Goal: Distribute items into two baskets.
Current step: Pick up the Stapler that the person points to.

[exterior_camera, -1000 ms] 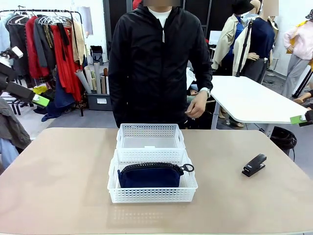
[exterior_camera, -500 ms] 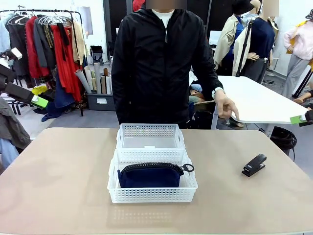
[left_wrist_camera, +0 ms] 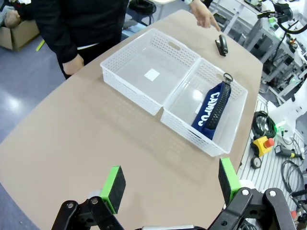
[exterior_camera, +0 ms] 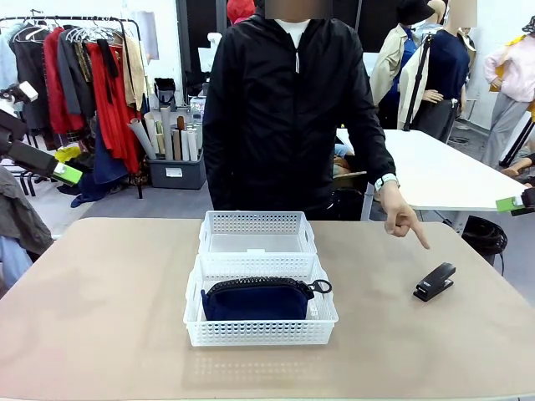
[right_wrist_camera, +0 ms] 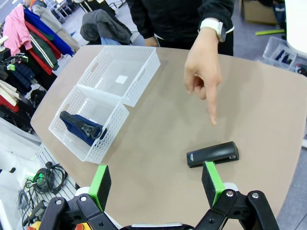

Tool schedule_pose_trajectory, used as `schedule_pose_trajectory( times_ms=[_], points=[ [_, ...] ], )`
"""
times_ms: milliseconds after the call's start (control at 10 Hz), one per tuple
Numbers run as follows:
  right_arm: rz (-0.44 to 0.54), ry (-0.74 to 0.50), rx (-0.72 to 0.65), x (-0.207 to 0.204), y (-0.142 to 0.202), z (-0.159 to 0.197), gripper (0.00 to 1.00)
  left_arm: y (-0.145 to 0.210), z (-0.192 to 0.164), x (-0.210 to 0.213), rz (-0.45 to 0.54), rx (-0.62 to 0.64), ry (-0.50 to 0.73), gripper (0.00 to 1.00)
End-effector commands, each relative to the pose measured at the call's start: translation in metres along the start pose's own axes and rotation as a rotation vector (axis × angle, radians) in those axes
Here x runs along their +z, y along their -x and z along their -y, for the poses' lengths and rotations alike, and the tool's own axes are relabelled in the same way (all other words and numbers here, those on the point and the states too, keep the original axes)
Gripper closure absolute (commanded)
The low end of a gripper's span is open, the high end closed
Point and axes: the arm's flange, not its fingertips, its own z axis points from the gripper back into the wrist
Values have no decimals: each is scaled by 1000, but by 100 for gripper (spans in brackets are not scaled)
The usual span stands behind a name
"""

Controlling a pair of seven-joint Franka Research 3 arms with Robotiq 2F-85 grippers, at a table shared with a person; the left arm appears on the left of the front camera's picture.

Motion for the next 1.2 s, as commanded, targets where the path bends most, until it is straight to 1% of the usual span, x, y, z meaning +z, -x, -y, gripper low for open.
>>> schedule_pose_trajectory(
  times_ms=[0,900,1000,1100],
  points=[
    [11,-7,2,0,-1,0,0,0,2,1,8,-3,6,0],
    [11,-7,2,0,-1,0,0,0,2,1,8,-3,6,0],
    [0,0,0,0,0,0,0,0,2,1,8,-3,6,0],
    [-28,36,-44,-8,-11,3,0,0,2,1,8,-3,6,0]
  ],
)
